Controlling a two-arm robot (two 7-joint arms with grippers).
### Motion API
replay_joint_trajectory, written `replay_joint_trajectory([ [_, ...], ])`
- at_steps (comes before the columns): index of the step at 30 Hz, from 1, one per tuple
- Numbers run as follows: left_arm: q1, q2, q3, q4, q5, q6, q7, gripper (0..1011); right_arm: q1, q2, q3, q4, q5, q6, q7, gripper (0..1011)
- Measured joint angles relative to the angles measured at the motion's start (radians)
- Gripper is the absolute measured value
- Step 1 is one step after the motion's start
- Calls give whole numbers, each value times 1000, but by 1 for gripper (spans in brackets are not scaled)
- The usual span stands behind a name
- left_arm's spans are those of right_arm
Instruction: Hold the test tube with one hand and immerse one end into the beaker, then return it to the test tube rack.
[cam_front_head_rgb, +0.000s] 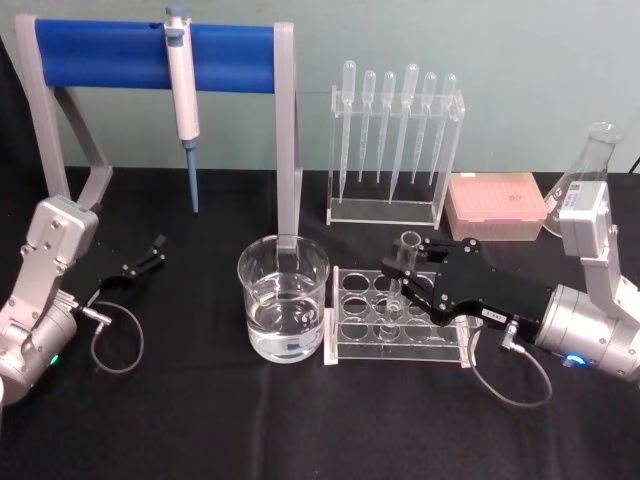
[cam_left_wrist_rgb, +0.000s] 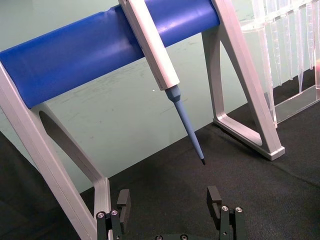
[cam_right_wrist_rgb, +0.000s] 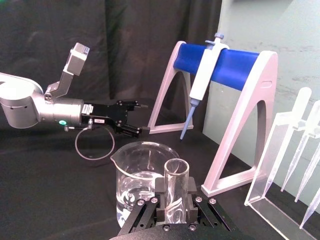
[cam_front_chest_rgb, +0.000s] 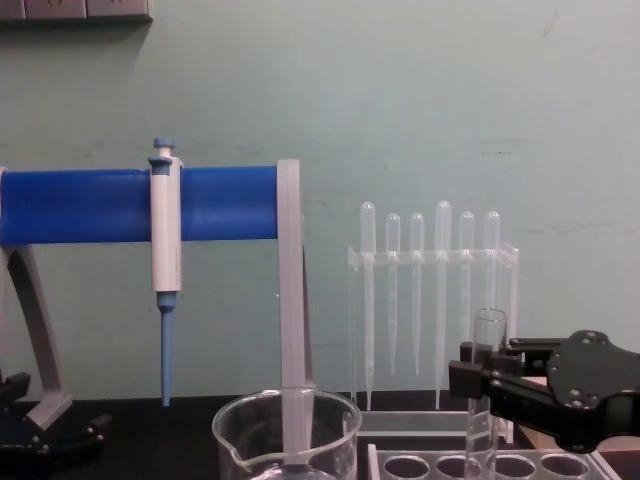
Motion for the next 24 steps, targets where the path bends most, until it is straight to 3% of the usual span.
replay_joint_trajectory([
  [12, 0, 0, 0, 0, 0, 0, 0, 1000, 0, 0, 0, 0, 1, 0, -1, 266],
  [24, 0, 0, 0, 0, 0, 0, 0, 1000, 1, 1, 1, -2, 2, 0, -1, 645],
])
